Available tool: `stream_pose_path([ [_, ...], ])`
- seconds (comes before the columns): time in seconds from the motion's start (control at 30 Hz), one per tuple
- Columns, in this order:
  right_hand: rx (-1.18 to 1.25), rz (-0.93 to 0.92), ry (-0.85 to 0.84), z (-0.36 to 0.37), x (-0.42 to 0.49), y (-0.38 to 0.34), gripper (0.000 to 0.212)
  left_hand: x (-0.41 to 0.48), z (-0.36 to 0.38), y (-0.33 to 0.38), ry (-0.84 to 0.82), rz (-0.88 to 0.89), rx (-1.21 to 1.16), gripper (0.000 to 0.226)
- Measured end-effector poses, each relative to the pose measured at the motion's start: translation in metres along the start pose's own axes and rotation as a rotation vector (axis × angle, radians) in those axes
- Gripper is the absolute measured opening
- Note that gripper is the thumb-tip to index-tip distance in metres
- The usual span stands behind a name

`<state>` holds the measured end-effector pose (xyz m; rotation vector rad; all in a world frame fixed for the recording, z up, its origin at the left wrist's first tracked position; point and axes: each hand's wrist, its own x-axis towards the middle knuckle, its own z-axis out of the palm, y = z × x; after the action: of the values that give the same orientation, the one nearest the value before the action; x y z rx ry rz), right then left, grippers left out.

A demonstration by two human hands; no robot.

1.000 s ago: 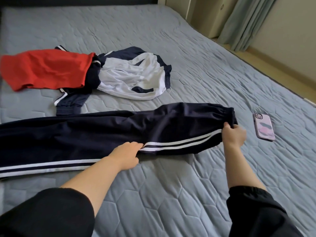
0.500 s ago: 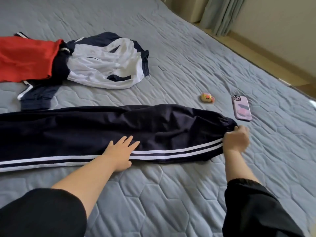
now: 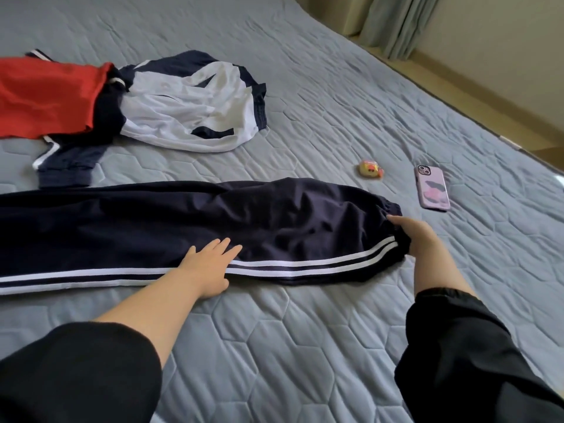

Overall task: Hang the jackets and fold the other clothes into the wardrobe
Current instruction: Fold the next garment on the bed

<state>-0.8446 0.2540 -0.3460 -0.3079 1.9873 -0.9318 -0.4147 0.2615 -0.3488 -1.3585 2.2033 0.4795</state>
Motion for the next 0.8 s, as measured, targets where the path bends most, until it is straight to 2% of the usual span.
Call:
stream_pose_path([
  [0.1, -0.037, -0.230, 0.350, 0.008, -0.002, 0.000, 0.039, -0.002, 0.002, -0.001, -0.008, -0.023, 0.013, 0.079],
  [0.17, -0.193, -0.352, 0.522, 0.022, -0.012, 0.007, 0.034, -0.003, 0.003, -0.002, -0.010, -0.034, 0.013, 0.079],
  [0.27, -0.365, -0.429, 0.528, 0.046, -0.020, 0.024, 0.046, -0.004, 0.003, 0.000, -0.014, -0.043, -0.012, 0.079],
  [0.33, -0.226, -0.318, 0.468, 0.048, -0.017, 0.021, 0.060, -0.004, 0.003, 0.004, -0.018, -0.039, -0.034, 0.078],
  [0.4, -0.129, -0.165, 0.393, 0.039, -0.010, 0.013, 0.064, -0.005, 0.003, 0.007, -0.022, -0.035, -0.039, 0.078],
  [0.47, -0.165, -0.114, 0.389, 0.028, -0.005, 0.011, 0.046, -0.005, 0.003, 0.008, -0.024, -0.035, -0.030, 0.079],
  [0.57, -0.348, -0.172, 0.638, 0.034, -0.012, 0.015, 0.030, -0.005, 0.004, 0.007, -0.027, -0.029, -0.031, 0.079],
  [0.63, -0.422, -0.289, 0.734, 0.054, -0.020, 0.016, 0.038, -0.006, 0.006, 0.005, -0.009, -0.024, -0.056, 0.077],
  [0.67, -0.471, -0.398, 0.719, 0.069, -0.027, 0.014, 0.046, -0.007, 0.007, 0.004, 0.006, -0.018, -0.073, 0.075],
  [0.73, -0.646, -0.689, 0.588, 0.110, -0.047, 0.011, 0.056, -0.009, 0.011, 0.000, 0.042, 0.000, -0.097, 0.067],
  [0.8, -0.814, -0.964, 0.393, 0.163, -0.074, 0.013, 0.057, -0.013, 0.015, -0.007, 0.072, 0.002, -0.118, 0.060],
])
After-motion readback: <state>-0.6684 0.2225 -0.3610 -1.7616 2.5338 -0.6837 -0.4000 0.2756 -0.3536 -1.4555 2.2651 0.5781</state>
